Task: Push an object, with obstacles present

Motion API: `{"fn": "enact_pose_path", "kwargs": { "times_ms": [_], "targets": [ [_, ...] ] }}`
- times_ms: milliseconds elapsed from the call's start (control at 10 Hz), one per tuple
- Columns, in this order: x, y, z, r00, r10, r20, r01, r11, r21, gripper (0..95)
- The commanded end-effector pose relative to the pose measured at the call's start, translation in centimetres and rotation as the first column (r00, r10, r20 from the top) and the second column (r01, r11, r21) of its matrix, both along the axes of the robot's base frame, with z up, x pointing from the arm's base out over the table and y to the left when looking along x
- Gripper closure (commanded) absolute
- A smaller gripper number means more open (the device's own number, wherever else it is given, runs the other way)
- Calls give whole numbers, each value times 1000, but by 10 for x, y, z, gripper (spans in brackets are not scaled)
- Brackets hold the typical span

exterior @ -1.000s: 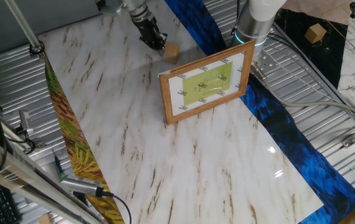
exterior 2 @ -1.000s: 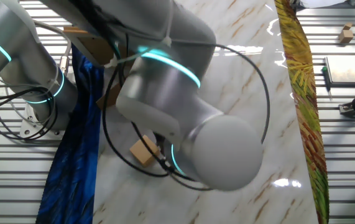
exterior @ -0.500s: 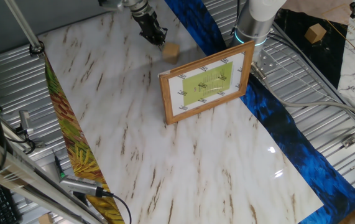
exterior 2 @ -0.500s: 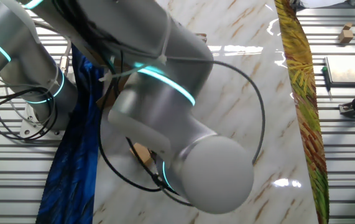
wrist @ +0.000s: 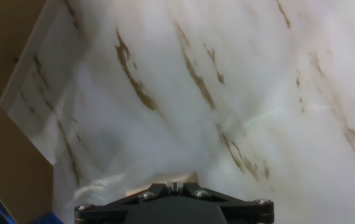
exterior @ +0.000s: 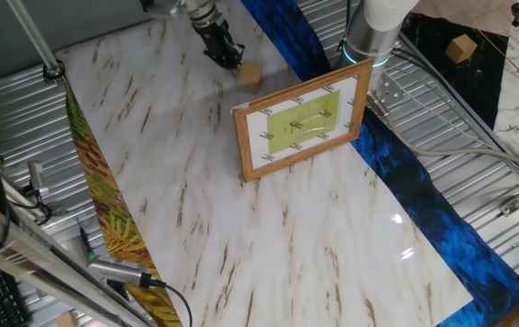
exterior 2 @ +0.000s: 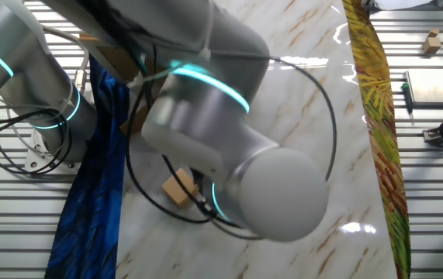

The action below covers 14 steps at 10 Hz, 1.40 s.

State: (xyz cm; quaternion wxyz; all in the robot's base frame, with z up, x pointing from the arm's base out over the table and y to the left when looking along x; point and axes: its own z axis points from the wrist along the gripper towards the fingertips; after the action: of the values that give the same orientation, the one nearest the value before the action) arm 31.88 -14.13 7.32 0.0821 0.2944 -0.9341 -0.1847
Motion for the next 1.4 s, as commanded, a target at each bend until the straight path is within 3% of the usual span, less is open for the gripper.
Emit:
{"fn": "enact_pose_path", "kwargs": {
  "times_ms": [100, 900, 1400],
  "targets": [
    [6, 10, -3, 1000, -8, -4, 8, 1000, 3, 950],
    [0, -4, -10, 1000, -3, -3, 3, 1000, 3, 950],
    [-12, -28, -8, 1000, 14, -3, -14, 1000, 5, 950]
  ]
}}
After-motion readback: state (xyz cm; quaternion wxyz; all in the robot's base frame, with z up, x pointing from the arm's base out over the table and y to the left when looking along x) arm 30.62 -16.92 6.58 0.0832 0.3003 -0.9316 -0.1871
